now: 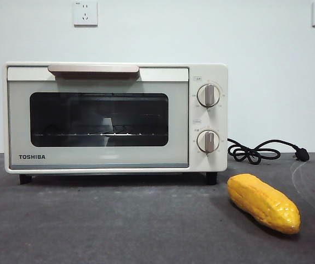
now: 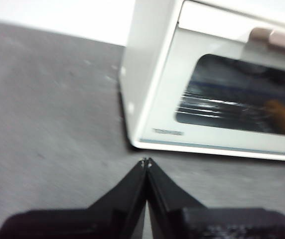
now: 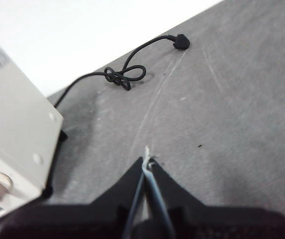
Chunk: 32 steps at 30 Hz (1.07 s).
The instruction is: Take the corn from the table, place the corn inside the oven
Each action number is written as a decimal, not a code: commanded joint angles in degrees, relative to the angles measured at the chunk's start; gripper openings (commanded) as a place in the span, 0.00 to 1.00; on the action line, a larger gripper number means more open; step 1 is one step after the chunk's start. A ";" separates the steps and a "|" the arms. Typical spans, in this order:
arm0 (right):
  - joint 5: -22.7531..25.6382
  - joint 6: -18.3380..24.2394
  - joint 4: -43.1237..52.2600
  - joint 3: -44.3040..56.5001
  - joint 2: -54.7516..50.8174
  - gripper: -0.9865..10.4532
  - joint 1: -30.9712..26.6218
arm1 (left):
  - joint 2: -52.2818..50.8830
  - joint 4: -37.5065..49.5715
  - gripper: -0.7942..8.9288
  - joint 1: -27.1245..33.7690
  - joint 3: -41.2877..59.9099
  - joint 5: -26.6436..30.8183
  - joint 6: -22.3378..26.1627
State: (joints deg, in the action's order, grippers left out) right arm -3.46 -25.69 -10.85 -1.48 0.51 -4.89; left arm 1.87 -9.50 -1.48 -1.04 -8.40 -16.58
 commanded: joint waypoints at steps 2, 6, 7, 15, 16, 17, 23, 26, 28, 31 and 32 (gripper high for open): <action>-0.02 -4.44 0.59 0.57 0.00 0.09 0.02 | 0.92 0.15 0.08 -0.22 0.28 -8.46 -6.43; -2.05 -5.14 0.72 0.39 0.00 0.09 0.02 | 2.67 0.17 0.08 -0.24 0.17 -14.53 -8.61; -2.80 -5.95 1.03 0.31 0.00 0.09 0.02 | 2.93 0.20 0.08 -0.24 0.13 -15.89 -9.22; -14.27 -7.06 2.25 -2.93 0.81 0.09 0.02 | 7.80 0.09 0.08 -0.26 -4.31 -26.21 -10.40; -15.72 -7.21 2.23 -3.50 1.31 0.09 0.02 | 8.74 0.11 0.08 -0.24 -5.25 -26.64 -10.40; -17.42 -7.26 2.16 -4.17 2.10 0.09 0.02 | 9.97 0.02 0.08 -0.26 -6.51 -26.62 -10.40; -25.14 -6.69 1.92 -8.94 8.90 0.08 0.04 | 19.63 -0.39 0.08 -0.50 -15.54 -27.80 -10.14; -25.97 -3.58 1.97 -12.22 12.70 0.08 0.04 | 25.70 -0.48 0.08 -0.66 -20.70 -30.45 -9.14; -26.40 -2.51 2.38 -14.40 14.82 0.08 0.04 | 29.57 -1.51 0.08 -1.18 -24.26 -31.71 -7.34; -28.09 -2.49 2.36 -18.18 17.99 0.09 0.04 | 35.10 -6.14 0.08 -2.45 -30.29 -31.69 -3.34; -29.40 -2.16 2.34 -19.58 19.17 0.09 0.07 | 37.09 -8.20 0.08 -3.02 -32.50 -31.67 -1.73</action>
State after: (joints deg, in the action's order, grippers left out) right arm -31.88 -29.04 -9.08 -19.81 18.90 -4.89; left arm 37.28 -16.36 -3.99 -31.81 -39.79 -22.50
